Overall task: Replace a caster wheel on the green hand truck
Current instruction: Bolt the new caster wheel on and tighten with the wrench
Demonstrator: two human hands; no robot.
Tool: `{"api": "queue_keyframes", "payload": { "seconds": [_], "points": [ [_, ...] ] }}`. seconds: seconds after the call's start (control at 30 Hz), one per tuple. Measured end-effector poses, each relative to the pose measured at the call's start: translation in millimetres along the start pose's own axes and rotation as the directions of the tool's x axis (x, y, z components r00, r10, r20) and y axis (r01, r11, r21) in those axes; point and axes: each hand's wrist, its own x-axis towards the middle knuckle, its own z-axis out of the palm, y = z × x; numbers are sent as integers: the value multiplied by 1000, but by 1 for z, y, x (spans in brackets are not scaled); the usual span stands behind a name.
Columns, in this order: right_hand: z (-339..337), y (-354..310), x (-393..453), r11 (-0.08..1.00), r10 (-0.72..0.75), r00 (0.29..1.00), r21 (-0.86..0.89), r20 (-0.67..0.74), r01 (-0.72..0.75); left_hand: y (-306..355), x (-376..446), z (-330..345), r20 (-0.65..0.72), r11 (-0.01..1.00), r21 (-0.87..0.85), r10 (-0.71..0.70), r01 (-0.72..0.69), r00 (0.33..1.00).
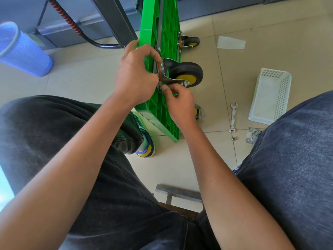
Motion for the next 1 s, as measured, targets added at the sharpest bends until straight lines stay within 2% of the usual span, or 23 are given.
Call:
{"api": "queue_keyframes", "payload": {
  "seconds": [0.13,0.23,0.6,1.0],
  "points": [
    [-2,2,-7,995,-87,995,42,-48,89,-1,0,-1,21,1000,-19,-10,10,1000],
    [-2,2,-8,984,-162,986,68,-32,163,-1,0,-1,29,999,-32,-19,20,999],
    [4,5,-4,985,-71,997,158,-20,74,-1,-1,0,12,999,-38,-23,23,1000],
    [13,4,-5,991,-124,992,-51,-32,122,-1,-1,1,8,999,-29,-24,25,1000]
  ]
}}
